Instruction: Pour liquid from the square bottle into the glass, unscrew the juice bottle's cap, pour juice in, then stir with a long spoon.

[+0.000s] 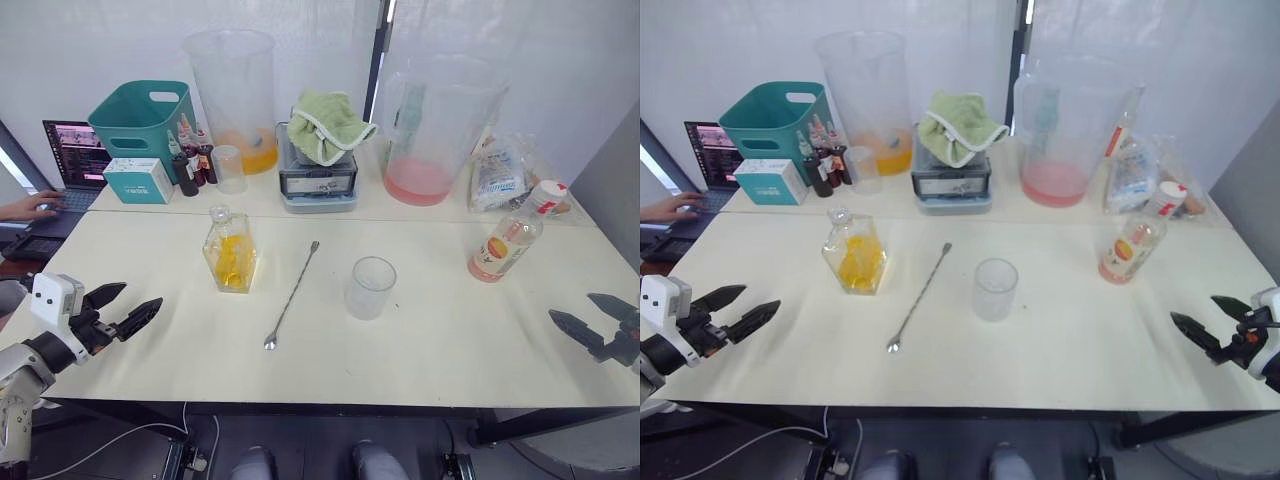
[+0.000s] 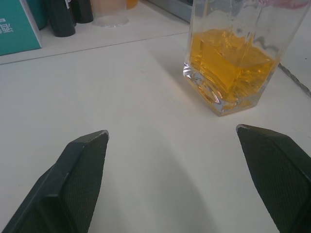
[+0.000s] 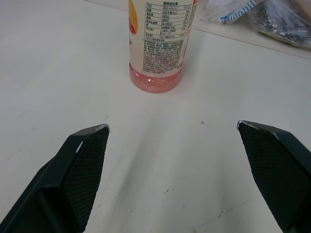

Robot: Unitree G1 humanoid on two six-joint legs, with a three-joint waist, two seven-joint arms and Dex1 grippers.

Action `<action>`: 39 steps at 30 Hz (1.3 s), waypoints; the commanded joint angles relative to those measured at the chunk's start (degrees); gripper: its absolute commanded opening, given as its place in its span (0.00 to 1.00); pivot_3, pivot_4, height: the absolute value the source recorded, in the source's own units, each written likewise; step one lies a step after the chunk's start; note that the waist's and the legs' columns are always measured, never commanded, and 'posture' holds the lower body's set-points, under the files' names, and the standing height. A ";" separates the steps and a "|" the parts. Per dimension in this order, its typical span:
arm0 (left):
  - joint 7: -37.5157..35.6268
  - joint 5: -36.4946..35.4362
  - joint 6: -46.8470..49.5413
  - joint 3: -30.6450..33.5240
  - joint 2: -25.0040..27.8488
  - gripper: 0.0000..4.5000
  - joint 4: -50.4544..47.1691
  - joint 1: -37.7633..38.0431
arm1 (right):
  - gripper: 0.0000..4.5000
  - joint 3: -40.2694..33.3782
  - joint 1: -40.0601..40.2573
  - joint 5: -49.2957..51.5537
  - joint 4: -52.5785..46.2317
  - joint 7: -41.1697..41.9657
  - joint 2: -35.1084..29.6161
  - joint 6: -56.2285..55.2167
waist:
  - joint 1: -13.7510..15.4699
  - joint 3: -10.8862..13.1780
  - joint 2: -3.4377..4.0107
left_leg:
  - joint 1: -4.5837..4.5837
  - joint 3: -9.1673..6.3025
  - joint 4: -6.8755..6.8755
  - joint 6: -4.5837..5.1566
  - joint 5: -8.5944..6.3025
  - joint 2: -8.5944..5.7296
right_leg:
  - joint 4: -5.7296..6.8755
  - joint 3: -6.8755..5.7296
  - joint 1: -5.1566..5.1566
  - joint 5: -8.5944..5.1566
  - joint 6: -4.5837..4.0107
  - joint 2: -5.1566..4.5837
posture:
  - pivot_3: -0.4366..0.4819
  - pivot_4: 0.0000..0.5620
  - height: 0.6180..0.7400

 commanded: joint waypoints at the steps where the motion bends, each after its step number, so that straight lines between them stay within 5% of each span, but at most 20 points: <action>1: -0.34 -0.09 -0.73 0.72 1.22 0.99 -0.72 -0.26 | 1.00 -0.54 -0.39 0.85 -1.80 -0.65 0.30 -0.76 | 0.00 0.00 0.00 | 0.00 0.00 0.00 0.00 0.00 0.00 | 0.00 0.00 0.00 0.00 0.00 0.00 | 0.48 0.27 1.00; 8: 5.51 -3.65 3.03 1.82 -4.85 0.99 -9.16 4.19 | 1.00 2.29 -1.39 6.53 -13.98 -0.22 3.41 5.67 | -0.15 0.00 0.04 | -0.02 0.00 -0.01 0.00 0.00 0.01 | 0.03 0.01 -0.02 0.00 0.00 0.00 | 0.48 0.27 1.00; 13: 16.07 -5.49 6.86 -2.44 -15.12 0.99 -23.04 8.32 | 1.00 7.47 -3.44 9.68 -22.42 2.52 2.61 10.64 | 0.11 0.01 0.01 | -0.02 -0.05 0.05 0.00 0.00 0.03 | 0.12 -0.01 -0.01 0.00 0.01 0.02 | 0.48 0.27 1.00; 22: 37.46 -0.04 10.58 -13.14 -28.54 0.99 -35.55 5.94 | 1.00 14.40 -9.43 11.42 -23.46 13.91 -2.88 13.15 | 1.66 0.03 -0.02 | -0.03 -0.20 0.36 0.01 -0.01 -0.04 | 0.09 -0.06 0.22 0.03 0.05 0.01 | 0.48 0.27 1.00; 29: 44.87 9.01 13.40 -23.36 -28.83 0.99 -36.59 -0.56 | 1.00 17.88 -9.01 9.93 -27.08 17.32 -2.25 10.47 | 1.74 0.03 -0.02 | -0.01 -0.33 0.38 0.01 -0.01 -0.08 | 0.04 -0.11 0.34 0.03 0.06 0.03 | 0.48 0.27 1.00; 39: 49.79 15.55 14.66 -25.46 -30.24 0.99 -32.54 -7.89 | 1.00 19.81 -5.93 7.00 -28.30 17.17 -0.99 5.56 | 1.88 0.03 -0.03 | 0.00 -0.46 0.44 0.02 -0.01 -0.12 | -0.02 -0.19 0.47 0.04 0.07 0.03 | 0.48 0.27 1.00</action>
